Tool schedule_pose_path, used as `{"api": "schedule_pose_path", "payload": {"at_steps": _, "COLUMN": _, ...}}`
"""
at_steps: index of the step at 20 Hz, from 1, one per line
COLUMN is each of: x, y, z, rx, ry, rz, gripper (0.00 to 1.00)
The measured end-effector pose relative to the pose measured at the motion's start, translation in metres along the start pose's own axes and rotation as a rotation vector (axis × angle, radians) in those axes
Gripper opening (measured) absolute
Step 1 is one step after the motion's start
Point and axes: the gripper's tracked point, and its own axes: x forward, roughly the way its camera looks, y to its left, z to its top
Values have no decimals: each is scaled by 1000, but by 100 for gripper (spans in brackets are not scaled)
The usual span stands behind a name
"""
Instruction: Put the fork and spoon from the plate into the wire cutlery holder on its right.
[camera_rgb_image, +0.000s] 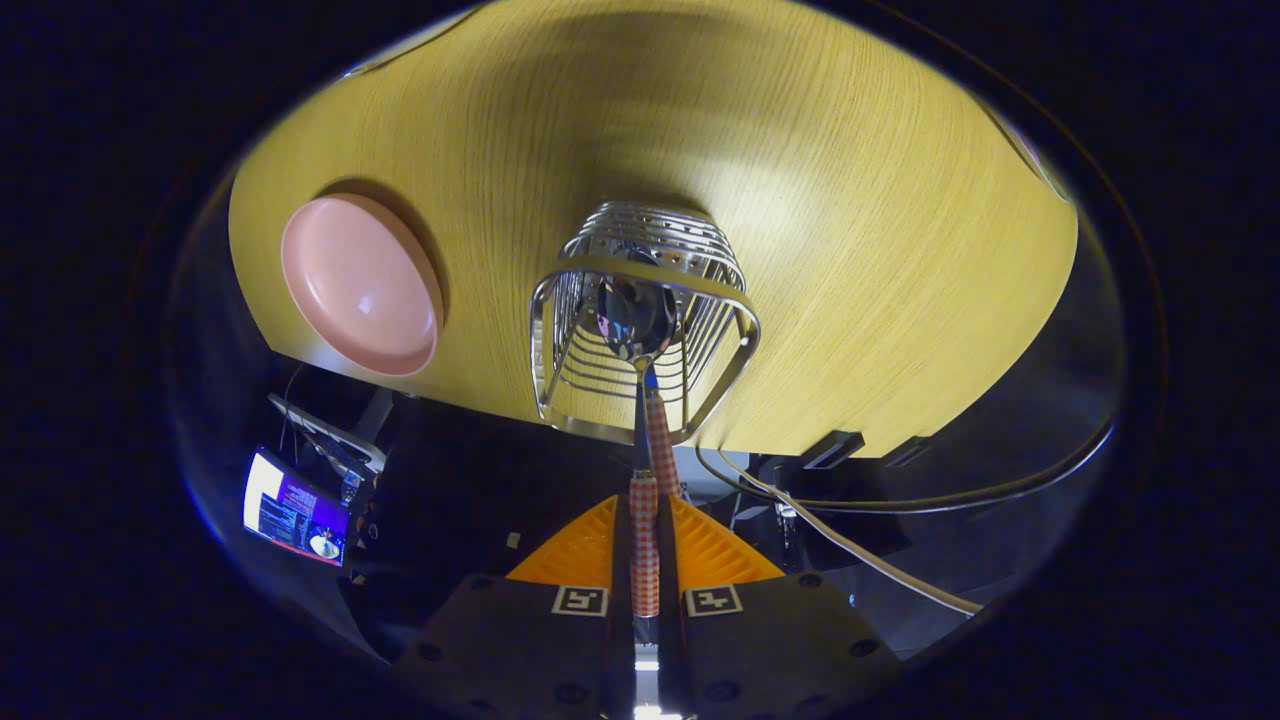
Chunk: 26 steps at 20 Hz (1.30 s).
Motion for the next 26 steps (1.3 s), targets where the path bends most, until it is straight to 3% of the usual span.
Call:
{"api": "schedule_pose_path", "payload": {"at_steps": 5, "x": -4, "y": 7, "z": 3, "rx": -37, "ry": -69, "rz": 44, "gripper": 25}}
{"api": "schedule_pose_path", "payload": {"at_steps": 8, "x": -14, "y": 17, "z": 4, "rx": -89, "ry": -180, "rz": 96, "gripper": 73}}
{"api": "schedule_pose_path", "payload": {"at_steps": 11, "x": -28, "y": 18, "z": 4, "rx": -108, "ry": -372, "rz": 149, "gripper": 84}}
{"api": "schedule_pose_path", "payload": {"at_steps": 12, "x": -33, "y": 15, "z": 4, "rx": -101, "ry": -449, "rz": 154, "gripper": 96}}
{"api": "schedule_pose_path", "payload": {"at_steps": 17, "x": -58, "y": -5, "z": -10, "rx": -26, "ry": -822, "rz": 60, "gripper": 100}}
{"api": "schedule_pose_path", "payload": {"at_steps": 26, "x": -133, "y": 0, "z": -30, "rx": 100, "ry": -1446, "rz": -7, "gripper": 100}}
